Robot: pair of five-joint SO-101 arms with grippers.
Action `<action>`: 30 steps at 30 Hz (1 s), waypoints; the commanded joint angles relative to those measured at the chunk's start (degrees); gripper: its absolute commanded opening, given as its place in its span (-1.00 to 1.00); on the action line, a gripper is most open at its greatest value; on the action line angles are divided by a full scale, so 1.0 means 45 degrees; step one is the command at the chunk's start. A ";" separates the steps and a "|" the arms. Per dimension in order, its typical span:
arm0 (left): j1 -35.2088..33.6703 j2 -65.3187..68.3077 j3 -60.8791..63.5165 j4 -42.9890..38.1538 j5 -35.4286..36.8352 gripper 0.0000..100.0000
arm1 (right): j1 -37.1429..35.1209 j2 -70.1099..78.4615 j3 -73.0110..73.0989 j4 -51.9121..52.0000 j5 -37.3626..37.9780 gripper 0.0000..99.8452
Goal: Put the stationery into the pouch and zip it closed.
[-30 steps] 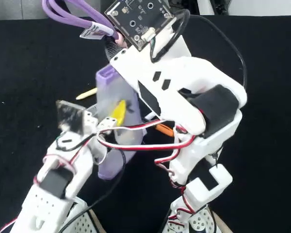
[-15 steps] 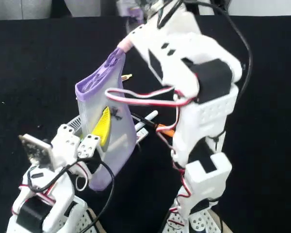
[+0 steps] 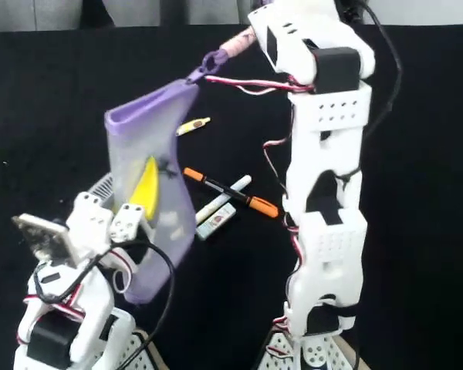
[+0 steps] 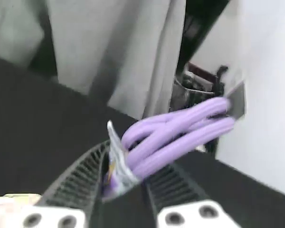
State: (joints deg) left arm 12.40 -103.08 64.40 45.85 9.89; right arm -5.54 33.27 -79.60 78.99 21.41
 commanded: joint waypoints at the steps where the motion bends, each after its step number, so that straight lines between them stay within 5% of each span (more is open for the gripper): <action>1: -0.1534 -0.0371 -0.1260 -0.0586 0.0059 -0.94 | 0.1739 0.0869 -0.0068 -0.1563 0.0117 -0.98; 15: -0.1553 -0.0371 -0.1182 -0.0547 0.0078 -0.94 | 0.2735 0.3956 -0.0147 -0.4532 0.0176 -0.98; 24: -0.1553 -0.0371 -0.0752 -0.0567 0.0078 -0.94 | 0.1074 0.2217 -0.3585 -0.0039 0.0117 -0.96; 30: -0.1534 -0.0371 -0.0752 -0.1797 0.0215 -0.94 | -0.0899 -0.0361 -0.3018 0.2481 0.0254 -0.60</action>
State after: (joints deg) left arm 5.80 -104.31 62.29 43.65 9.89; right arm -3.69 41.01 -91.91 84.09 21.58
